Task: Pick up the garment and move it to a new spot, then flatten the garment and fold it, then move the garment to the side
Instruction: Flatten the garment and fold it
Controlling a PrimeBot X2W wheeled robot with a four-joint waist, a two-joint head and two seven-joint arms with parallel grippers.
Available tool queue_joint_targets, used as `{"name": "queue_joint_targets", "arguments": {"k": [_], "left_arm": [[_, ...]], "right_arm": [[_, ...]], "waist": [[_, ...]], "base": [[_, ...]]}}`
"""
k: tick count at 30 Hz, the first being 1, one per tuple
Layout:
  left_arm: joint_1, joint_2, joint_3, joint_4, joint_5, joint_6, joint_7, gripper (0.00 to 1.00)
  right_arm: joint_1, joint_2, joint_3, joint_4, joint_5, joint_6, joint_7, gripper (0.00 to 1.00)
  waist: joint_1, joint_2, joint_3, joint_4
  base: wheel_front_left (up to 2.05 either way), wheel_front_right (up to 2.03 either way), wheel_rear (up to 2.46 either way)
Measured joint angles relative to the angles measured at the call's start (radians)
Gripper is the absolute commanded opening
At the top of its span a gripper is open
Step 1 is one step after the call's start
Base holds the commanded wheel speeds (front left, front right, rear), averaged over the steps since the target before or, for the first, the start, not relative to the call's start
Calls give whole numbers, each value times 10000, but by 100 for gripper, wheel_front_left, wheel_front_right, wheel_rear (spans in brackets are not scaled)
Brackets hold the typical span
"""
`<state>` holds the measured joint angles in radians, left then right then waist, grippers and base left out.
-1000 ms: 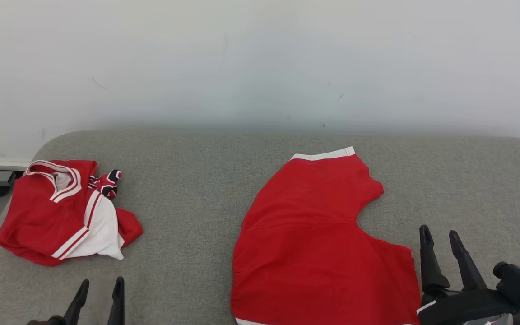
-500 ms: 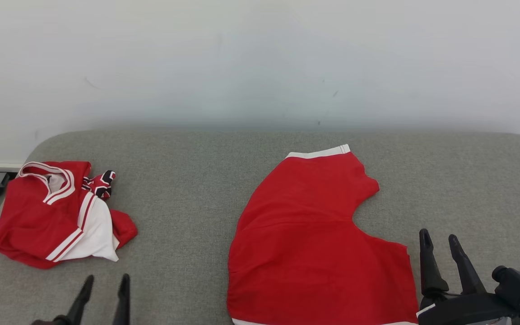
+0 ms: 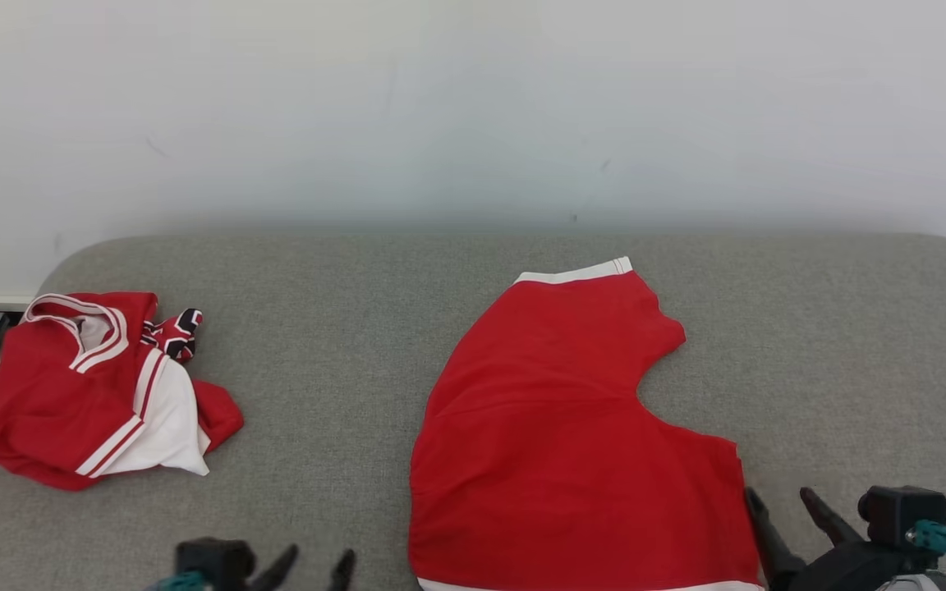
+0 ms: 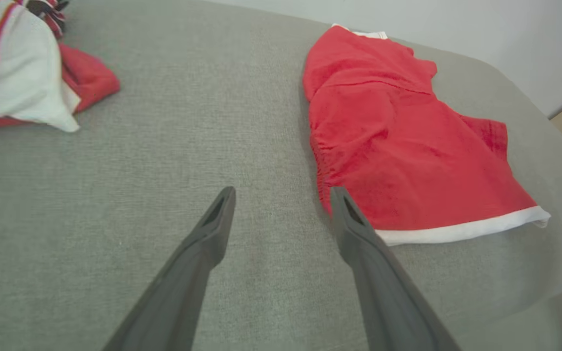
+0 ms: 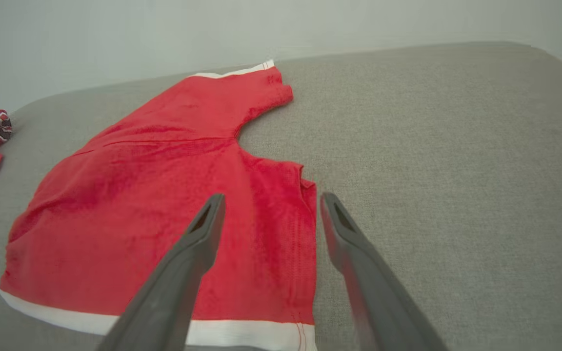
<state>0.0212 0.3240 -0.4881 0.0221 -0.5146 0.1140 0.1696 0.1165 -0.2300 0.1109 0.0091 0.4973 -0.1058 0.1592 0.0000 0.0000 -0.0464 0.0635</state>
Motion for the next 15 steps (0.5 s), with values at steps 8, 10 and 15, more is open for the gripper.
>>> {"name": "queue_joint_targets", "arguments": {"k": [8, 10, 15], "left_arm": [[-582, -642, -982, 550, -127, 0, 2282, 100], [-875, -817, -1049, 694, -138, 2, 2690, 100], [-1320, -1076, -995, 988, -234, 6, 3308, 100]], "right_arm": [[238, -295, 263, -299, -433, -151, 2249, 100], [274, -295, 207, -349, -477, -174, 2679, 100], [300, -270, 84, -395, -512, -178, 3475, 100]], "waist": [[0, 0, 350, -164], [1, 0, 491, -201], [1, 0, 777, -277]], "base": [[0, 0, 0], [0, 0, 0], [0, 0, 0]]}}
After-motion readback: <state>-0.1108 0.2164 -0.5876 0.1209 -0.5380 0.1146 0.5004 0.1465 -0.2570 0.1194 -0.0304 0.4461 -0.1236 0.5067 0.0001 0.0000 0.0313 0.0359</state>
